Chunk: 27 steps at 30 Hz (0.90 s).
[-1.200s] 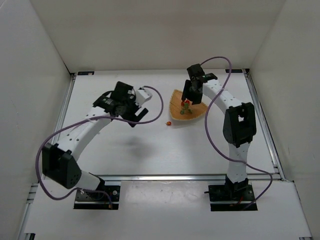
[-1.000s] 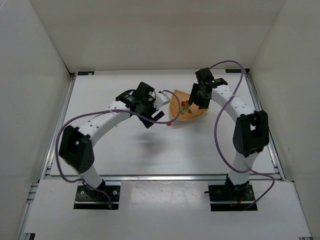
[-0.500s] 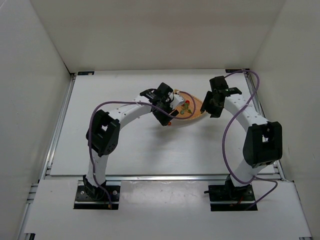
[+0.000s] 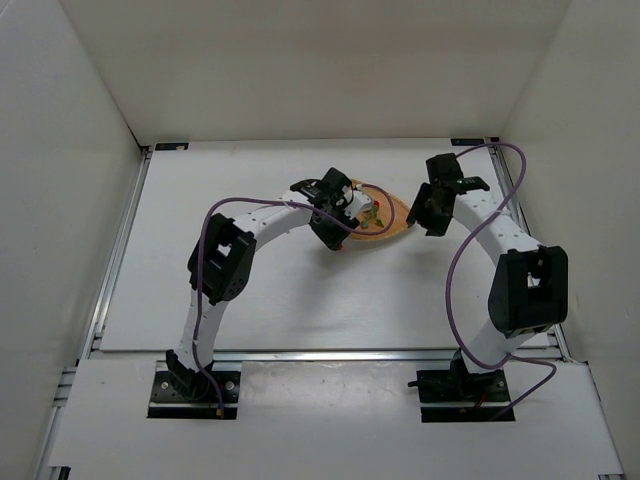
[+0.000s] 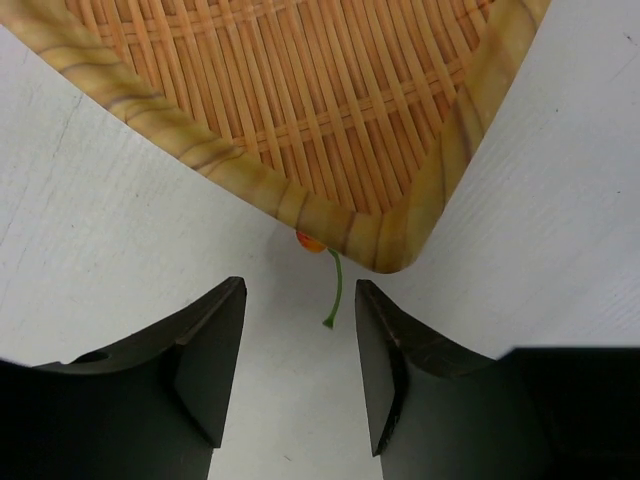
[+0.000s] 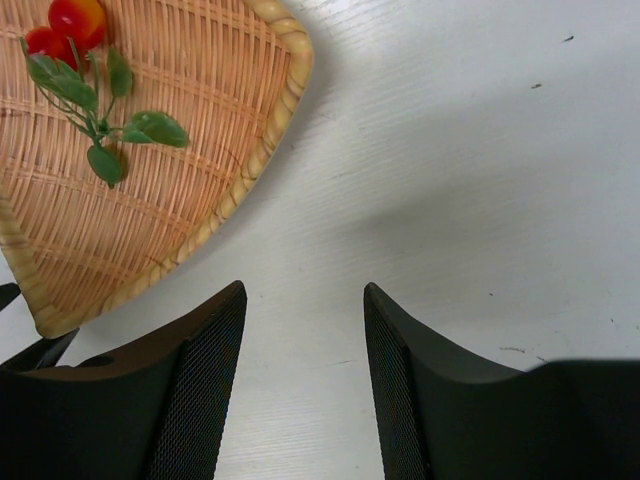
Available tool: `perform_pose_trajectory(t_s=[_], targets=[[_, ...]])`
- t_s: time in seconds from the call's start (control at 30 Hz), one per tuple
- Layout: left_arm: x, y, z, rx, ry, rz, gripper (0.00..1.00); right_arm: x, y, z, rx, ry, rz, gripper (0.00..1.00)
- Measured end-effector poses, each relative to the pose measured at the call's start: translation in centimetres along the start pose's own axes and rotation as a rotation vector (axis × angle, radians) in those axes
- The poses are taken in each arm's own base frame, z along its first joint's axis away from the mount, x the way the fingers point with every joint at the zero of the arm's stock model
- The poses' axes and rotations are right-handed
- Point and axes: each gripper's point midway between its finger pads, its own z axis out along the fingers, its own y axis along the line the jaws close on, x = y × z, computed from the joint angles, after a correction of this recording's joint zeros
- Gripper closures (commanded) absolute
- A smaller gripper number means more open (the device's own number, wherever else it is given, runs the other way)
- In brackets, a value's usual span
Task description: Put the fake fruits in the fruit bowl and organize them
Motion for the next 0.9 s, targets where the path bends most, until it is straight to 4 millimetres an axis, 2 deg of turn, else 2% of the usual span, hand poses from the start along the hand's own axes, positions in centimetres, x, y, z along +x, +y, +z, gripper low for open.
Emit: perform_pose_trajectory(t_s=[0.07, 0.17, 0.6, 0.77, 0.9], targets=[[0.0, 0.0, 0.0, 0.0, 0.0, -0.01, 0.53, 0.1, -0.2, 0.1, 0.005, 0.003, 0.002, 0.45], [0.0, -0.1, 0.0, 0.001, -0.001, -0.016, 0.61, -0.1, -0.3, 0.1, 0.006, -0.001, 0.006, 0.45], [0.0, 0.0, 0.0, 0.001, -0.001, -0.003, 0.59, -0.7, -0.8, -0.2, 0.007, -0.016, 0.017, 0.45], [0.0, 0.0, 0.0, 0.001, 0.0, 0.006, 0.68, -0.9, -1.1, -0.3, 0.013, -0.023, 0.021, 0.45], [0.0, 0.1, 0.0, -0.001, 0.0, 0.016, 0.82, -1.1, -1.5, -0.4, 0.019, -0.03, 0.019, 0.45]])
